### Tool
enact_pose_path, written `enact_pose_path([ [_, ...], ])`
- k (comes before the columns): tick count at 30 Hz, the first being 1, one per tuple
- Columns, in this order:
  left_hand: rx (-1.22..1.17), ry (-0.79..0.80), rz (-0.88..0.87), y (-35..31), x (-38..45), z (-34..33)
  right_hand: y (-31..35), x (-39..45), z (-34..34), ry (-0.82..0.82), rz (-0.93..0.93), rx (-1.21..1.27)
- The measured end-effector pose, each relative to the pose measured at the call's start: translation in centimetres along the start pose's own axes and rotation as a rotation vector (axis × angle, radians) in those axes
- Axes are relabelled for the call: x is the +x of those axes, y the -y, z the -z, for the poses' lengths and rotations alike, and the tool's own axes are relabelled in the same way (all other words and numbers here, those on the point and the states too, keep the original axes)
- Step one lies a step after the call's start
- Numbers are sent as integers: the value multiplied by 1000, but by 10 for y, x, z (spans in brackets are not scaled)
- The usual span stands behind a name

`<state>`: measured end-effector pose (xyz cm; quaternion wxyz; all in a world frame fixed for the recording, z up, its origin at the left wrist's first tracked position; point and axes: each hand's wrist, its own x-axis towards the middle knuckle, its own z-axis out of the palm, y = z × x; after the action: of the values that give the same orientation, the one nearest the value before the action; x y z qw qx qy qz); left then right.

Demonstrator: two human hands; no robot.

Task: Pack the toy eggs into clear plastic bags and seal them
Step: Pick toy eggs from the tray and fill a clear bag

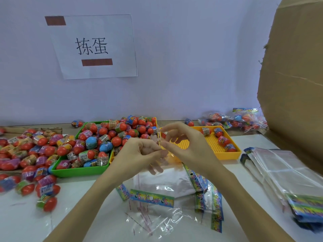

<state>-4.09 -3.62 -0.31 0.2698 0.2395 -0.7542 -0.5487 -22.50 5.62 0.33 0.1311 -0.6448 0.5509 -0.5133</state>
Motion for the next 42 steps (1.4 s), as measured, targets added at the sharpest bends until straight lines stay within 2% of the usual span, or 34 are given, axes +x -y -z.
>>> enact_pose_path([
  [5,74,-53,-11,-1,-1,0,1,0,7,8,-19,26],
  [10,165,-89,-14,-2,-1,3,3,0,16,106,-76,242],
  [17,336,-103,-107,7,1,8,7,0,18,276,-100,267],
  [21,351,-98,-176,4,-1,2,4,-2,10,295,-53,-18],
  [23,391,-81,-218,1,-2,-2,2,-2,8,306,-30,-74],
  [25,313,3,-193,2,-3,4,2,-2,10,245,-6,-65],
  [28,94,176,1,3,0,13,4,1,16,178,52,-59],
  [30,-121,223,90,10,-2,20,5,0,18,165,78,-57],
  [32,-266,174,115,19,-1,22,6,-1,19,157,91,-45],
  [35,-83,28,81,17,20,27,8,-1,18,137,112,0],
  [38,-24,124,-19,12,3,28,10,-1,15,94,162,2],
  [42,-126,335,6,0,-4,21,10,0,14,73,196,16],
])
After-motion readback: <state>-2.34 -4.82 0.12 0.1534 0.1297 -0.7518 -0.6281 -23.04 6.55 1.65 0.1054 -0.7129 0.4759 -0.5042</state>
